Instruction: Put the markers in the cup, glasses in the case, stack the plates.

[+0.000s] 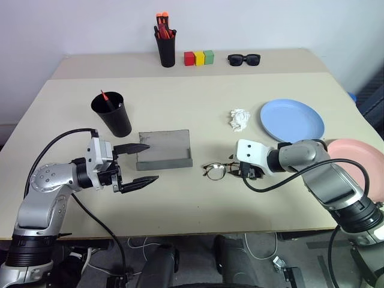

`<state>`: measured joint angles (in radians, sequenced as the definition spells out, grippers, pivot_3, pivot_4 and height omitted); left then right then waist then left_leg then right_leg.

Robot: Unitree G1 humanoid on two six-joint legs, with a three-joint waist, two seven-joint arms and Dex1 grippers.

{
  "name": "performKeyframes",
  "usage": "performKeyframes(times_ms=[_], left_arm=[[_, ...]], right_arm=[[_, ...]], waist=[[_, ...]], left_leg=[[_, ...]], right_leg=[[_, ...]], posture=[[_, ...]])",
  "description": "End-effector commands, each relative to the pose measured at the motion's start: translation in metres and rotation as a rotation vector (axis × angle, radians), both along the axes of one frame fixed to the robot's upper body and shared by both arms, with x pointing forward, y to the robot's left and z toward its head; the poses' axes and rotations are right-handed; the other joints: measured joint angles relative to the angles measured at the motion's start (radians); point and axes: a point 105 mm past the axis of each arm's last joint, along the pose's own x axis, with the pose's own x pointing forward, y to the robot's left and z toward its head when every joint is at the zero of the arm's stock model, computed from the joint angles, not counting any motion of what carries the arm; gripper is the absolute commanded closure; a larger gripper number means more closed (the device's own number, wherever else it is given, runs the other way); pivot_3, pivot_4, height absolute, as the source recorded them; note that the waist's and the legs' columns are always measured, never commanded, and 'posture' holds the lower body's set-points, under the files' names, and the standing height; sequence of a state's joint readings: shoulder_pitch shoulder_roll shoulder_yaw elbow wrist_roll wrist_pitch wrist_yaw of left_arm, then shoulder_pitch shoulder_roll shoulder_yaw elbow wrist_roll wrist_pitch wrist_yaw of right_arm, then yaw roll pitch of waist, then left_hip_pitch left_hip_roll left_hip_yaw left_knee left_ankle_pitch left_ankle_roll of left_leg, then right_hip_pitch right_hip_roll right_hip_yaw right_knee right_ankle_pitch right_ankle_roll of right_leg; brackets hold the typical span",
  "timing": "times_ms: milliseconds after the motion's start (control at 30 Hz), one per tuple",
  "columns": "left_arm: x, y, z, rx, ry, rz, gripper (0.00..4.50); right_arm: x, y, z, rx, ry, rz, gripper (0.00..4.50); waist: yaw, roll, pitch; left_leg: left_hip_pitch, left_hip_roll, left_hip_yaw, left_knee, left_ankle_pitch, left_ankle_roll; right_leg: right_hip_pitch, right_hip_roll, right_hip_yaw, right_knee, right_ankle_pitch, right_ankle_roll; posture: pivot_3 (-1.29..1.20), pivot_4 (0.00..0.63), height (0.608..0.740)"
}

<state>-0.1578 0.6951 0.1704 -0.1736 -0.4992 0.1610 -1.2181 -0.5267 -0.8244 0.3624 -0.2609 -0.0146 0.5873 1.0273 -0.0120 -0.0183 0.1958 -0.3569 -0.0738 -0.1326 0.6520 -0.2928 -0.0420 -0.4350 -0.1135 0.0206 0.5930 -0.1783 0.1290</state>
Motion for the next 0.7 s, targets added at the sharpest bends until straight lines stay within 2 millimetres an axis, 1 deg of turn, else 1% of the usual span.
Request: performKeyframes(times_ms=[33, 100, 133, 367, 467, 633, 700], left_arm=[[0.001, -0.002, 0.008, -0.004, -0.044, -0.007, 0.00], [0.003, -0.002, 0.008, -0.001, -0.052, 0.003, 0.00], [0.003, -0.001, 0.008, 0.001, -0.048, 0.002, 0.00], [0.002, 0.001, 0.006, 0.010, -0.036, 0.001, 0.00], [0.003, 0.001, 0.006, 0.009, -0.038, 0.002, 0.00], [0.003, 0.001, 0.006, 0.000, -0.034, 0.007, 0.00], [0.003, 0.002, 0.006, -0.001, -0.035, 0.008, 0.00]], right_arm=[[0.007, -0.001, 0.008, -0.032, -0.077, 0.026, 3.09], [0.009, -0.001, 0.008, -0.033, -0.085, 0.030, 4.07], [0.009, 0.000, 0.008, -0.031, -0.085, 0.033, 4.47], [0.007, 0.002, 0.005, -0.036, -0.066, 0.058, 4.47], [0.011, 0.002, 0.010, -0.034, -0.098, 0.055, 4.47], [0.010, 0.002, 0.019, -0.015, -0.091, 0.062, 4.47], [0.010, 0.004, 0.026, 0.014, -0.094, 0.058, 4.47]], waist=[[0.000, 0.000, 0.000], [-0.001, 0.000, 0.000], [0.000, 0.000, 0.000], [0.000, 0.000, 0.000], [-0.001, 0.000, 0.000], [-0.001, 0.000, 0.000], [-0.001, 0.000, 0.000]], left_leg=[[0.000, 0.000, 0.000, 0.000, 0.000, 0.000], [0.000, 0.000, 0.000, 0.000, 0.000, 0.000], [0.000, 0.000, 0.000, 0.000, 0.000, 0.000], [0.000, 0.000, 0.000, 0.000, 0.000, 0.000], [0.000, 0.000, 0.000, 0.000, 0.000, 0.000], [0.000, 0.000, 0.000, -0.001, 0.000, 0.000], [0.000, 0.000, 0.000, -0.001, 0.000, 0.000]], right_leg=[[0.000, 0.000, 0.000, 0.000, 0.000, 0.000], [0.000, 0.000, 0.000, 0.000, 0.000, 0.000], [0.000, 0.000, 0.000, 0.000, 0.000, 0.000], [0.000, 0.000, 0.000, 0.000, 0.000, 0.000], [0.000, 0.000, 0.000, 0.000, 0.000, 0.000], [0.000, 0.000, 0.000, 0.000, 0.000, 0.000], [0.000, 0.000, 0.000, 0.000, 0.000, 0.000]], posture=[[0.00, 0.150, 0.740], [0.00, 0.150, 0.740], [0.00, 0.150, 0.740], [0.00, 0.150, 0.740], [0.00, 0.150, 0.740], [0.00, 0.150, 0.740], [0.00, 0.150, 0.740]])
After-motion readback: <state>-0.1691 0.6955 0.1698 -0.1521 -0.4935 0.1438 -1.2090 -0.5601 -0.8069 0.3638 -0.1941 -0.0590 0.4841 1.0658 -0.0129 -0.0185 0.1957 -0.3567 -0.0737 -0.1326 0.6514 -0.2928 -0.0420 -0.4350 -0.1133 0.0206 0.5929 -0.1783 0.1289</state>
